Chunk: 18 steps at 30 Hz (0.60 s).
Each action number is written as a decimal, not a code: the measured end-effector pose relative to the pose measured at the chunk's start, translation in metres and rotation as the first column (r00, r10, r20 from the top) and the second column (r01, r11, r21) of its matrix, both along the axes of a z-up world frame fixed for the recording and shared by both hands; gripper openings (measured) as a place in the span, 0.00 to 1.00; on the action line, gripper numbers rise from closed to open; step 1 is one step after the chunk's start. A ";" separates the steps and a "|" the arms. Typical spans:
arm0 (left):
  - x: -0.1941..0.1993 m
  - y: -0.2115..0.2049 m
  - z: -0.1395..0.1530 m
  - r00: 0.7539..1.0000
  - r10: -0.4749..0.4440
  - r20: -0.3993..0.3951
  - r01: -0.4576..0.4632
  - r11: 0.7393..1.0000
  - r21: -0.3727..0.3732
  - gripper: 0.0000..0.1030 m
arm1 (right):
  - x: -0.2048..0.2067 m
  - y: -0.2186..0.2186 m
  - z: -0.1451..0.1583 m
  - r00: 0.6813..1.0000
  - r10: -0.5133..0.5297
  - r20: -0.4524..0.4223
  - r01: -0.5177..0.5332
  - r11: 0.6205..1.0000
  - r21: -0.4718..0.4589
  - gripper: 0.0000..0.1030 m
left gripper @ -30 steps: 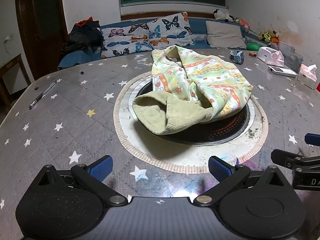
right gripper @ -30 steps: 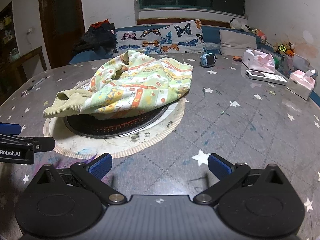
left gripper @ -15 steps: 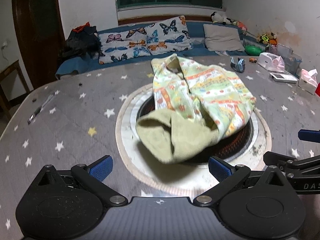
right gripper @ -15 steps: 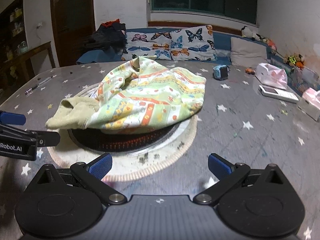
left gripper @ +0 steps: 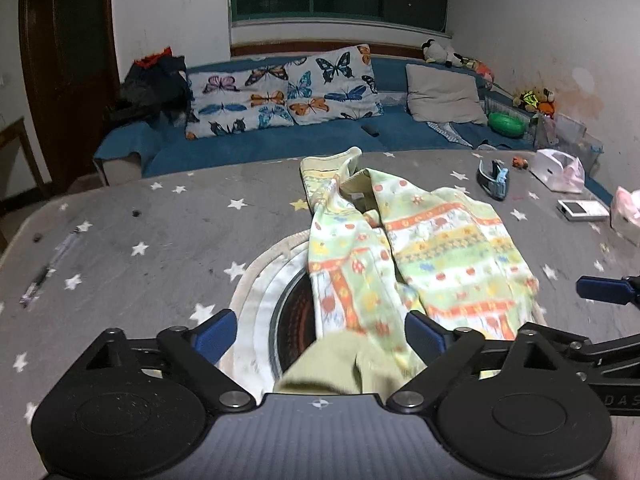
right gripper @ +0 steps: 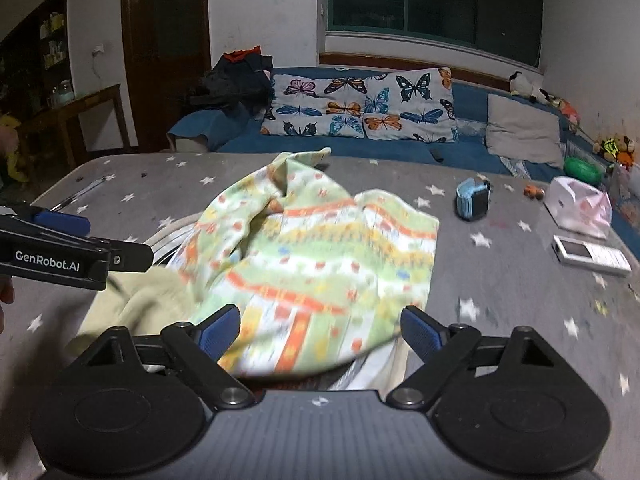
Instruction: Fold clothes
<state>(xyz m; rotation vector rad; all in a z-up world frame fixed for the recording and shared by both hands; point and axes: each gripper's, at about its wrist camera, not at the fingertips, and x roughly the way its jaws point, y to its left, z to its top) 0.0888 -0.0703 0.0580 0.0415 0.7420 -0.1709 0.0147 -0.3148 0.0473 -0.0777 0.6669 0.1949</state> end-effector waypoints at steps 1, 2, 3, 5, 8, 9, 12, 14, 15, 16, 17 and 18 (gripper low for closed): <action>0.006 -0.001 -0.002 1.000 0.001 -0.003 -0.001 1.000 0.003 0.82 | 0.009 0.001 -0.001 1.000 0.004 -0.004 -0.004 1.000 -0.009 0.83; 0.011 -0.002 -0.004 1.000 0.001 -0.005 -0.001 1.000 0.007 0.82 | 0.015 0.001 -0.003 1.000 0.003 -0.008 -0.003 1.000 -0.015 0.82; 0.015 -0.003 -0.007 1.000 0.000 -0.008 0.001 1.000 0.009 0.82 | 0.022 0.002 -0.005 1.000 0.001 -0.014 -0.001 1.000 -0.020 0.82; 0.024 -0.005 -0.012 1.000 -0.004 -0.014 0.004 1.000 0.014 0.82 | 0.032 0.002 -0.010 0.999 0.010 -0.032 -0.010 1.000 -0.010 0.80; 0.037 -0.007 -0.014 1.000 0.008 -0.013 -0.008 1.000 0.024 0.82 | 0.044 0.001 -0.016 0.999 0.018 -0.044 -0.018 1.000 -0.002 0.77; 0.042 -0.008 -0.013 1.000 0.010 -0.007 -0.009 1.000 0.028 0.82 | 0.048 0.002 -0.016 0.999 0.015 -0.043 -0.015 1.000 -0.004 0.76; 0.057 -0.009 -0.011 1.000 0.017 -0.002 -0.017 1.000 0.023 0.83 | 0.069 0.003 -0.017 0.998 0.011 -0.054 -0.011 1.000 0.000 0.73; 0.065 -0.007 -0.013 1.000 0.022 -0.022 -0.022 1.000 0.009 0.83 | 0.079 0.004 -0.019 0.998 0.005 -0.061 -0.006 1.000 -0.004 0.72; 0.067 -0.006 -0.016 0.999 0.028 -0.037 -0.028 1.000 0.004 0.82 | 0.084 0.004 -0.021 0.998 0.000 -0.065 0.000 1.000 -0.007 0.71; 0.070 -0.005 -0.019 0.998 0.034 -0.051 -0.034 0.999 -0.001 0.82 | 0.087 0.004 -0.024 0.997 -0.003 -0.073 0.003 1.000 -0.003 0.69; 0.069 -0.004 -0.021 0.997 0.038 -0.065 -0.039 0.999 -0.009 0.82 | 0.086 0.002 -0.027 0.997 -0.004 -0.081 0.005 1.000 0.012 0.65; 0.068 -0.001 -0.024 0.996 0.036 -0.077 -0.038 0.999 -0.026 0.82 | 0.085 0.001 -0.029 0.996 -0.004 -0.087 0.007 1.000 0.030 0.64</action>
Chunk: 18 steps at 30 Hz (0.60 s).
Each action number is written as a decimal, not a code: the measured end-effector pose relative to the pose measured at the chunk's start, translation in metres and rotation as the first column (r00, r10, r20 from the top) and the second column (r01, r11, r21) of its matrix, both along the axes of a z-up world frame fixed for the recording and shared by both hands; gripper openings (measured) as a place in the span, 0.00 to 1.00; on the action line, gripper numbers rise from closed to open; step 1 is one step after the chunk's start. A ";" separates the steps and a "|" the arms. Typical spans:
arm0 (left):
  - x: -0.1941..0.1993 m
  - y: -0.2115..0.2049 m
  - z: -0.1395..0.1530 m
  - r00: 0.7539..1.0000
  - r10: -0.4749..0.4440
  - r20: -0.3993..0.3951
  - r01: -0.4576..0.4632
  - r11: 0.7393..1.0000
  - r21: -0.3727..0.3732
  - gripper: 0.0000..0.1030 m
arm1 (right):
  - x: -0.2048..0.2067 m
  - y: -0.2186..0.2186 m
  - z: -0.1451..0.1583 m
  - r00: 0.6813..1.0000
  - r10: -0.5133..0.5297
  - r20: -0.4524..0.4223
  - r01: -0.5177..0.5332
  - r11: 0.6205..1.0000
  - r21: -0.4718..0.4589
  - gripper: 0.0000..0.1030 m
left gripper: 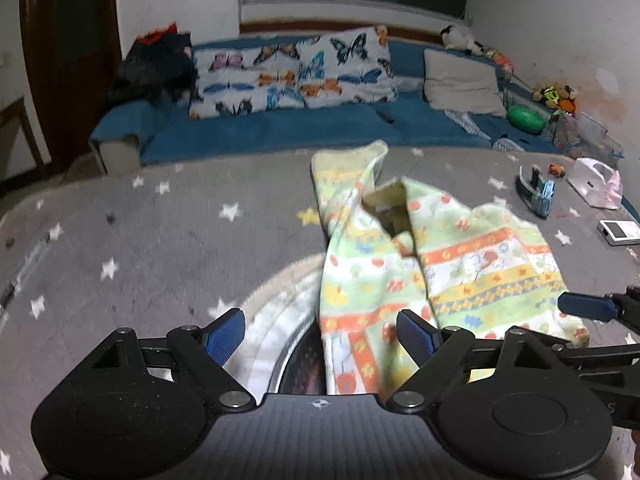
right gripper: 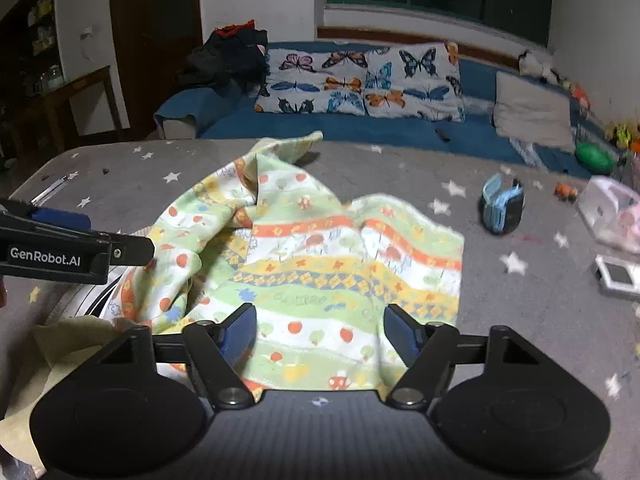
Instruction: Fold clothes
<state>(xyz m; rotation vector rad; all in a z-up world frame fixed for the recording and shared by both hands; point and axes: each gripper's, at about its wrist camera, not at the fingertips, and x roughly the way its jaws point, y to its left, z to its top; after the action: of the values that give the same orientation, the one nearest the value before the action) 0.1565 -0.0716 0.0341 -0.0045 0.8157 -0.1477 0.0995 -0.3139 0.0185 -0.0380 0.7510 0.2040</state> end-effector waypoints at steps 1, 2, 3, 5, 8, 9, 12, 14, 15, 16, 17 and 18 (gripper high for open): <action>-0.001 0.001 -0.003 1.000 -0.004 -0.015 0.004 1.000 -0.010 0.82 | -0.002 0.000 -0.001 1.000 0.003 -0.003 -0.003 1.000 0.010 0.64; -0.003 0.003 -0.007 1.000 -0.008 -0.030 0.008 1.000 -0.019 0.82 | -0.004 0.000 -0.002 1.000 0.009 -0.002 -0.009 1.000 0.015 0.64; -0.004 0.003 -0.010 0.999 -0.010 -0.043 0.009 1.000 -0.019 0.82 | -0.007 0.000 -0.003 1.000 0.014 0.000 -0.014 1.000 0.014 0.64; -0.009 0.004 -0.013 0.999 -0.026 -0.048 0.025 1.000 -0.018 0.82 | -0.010 0.002 -0.003 1.000 0.024 0.001 -0.024 1.000 0.014 0.64; -0.014 0.003 -0.015 0.997 -0.054 -0.054 0.053 0.998 -0.022 0.73 | -0.014 0.007 0.001 0.999 0.048 0.002 -0.048 0.998 0.040 0.64; -0.014 0.003 -0.016 0.996 -0.061 -0.062 0.060 0.998 -0.030 0.69 | -0.015 0.009 0.002 0.998 0.057 0.002 -0.057 0.998 0.042 0.64; -0.016 0.002 -0.017 0.992 -0.088 -0.085 0.083 0.995 -0.060 0.45 | -0.020 0.017 0.003 0.996 0.091 -0.003 -0.091 0.994 0.054 0.64; -0.017 0.001 -0.019 0.990 -0.104 -0.096 0.098 0.993 -0.073 0.37 | -0.025 0.021 0.004 0.993 0.118 -0.003 -0.117 0.991 0.061 0.64; -0.019 0.000 -0.020 0.989 -0.111 -0.096 0.105 0.992 -0.071 0.28 | -0.027 0.023 0.004 0.992 0.128 -0.004 -0.128 0.990 0.063 0.64; -0.020 -0.002 -0.021 0.988 -0.118 -0.095 0.112 0.991 -0.070 0.24 | -0.030 0.026 0.004 0.990 0.141 -0.007 -0.140 0.988 0.067 0.64; -0.021 -0.003 -0.021 0.988 -0.121 -0.095 0.115 0.991 -0.070 0.21 | -0.032 0.029 0.003 0.988 0.154 -0.012 -0.152 0.986 0.071 0.61; -0.023 -0.004 -0.021 0.988 -0.122 -0.091 0.117 0.991 -0.063 0.17 | -0.034 0.031 0.003 0.986 0.163 -0.017 -0.162 0.984 0.072 0.60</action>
<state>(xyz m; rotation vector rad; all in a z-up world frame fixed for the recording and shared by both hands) 0.1338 -0.0757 0.0129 -0.0170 0.9070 -0.2862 0.0655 -0.2829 0.0211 -0.0299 0.7637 0.3871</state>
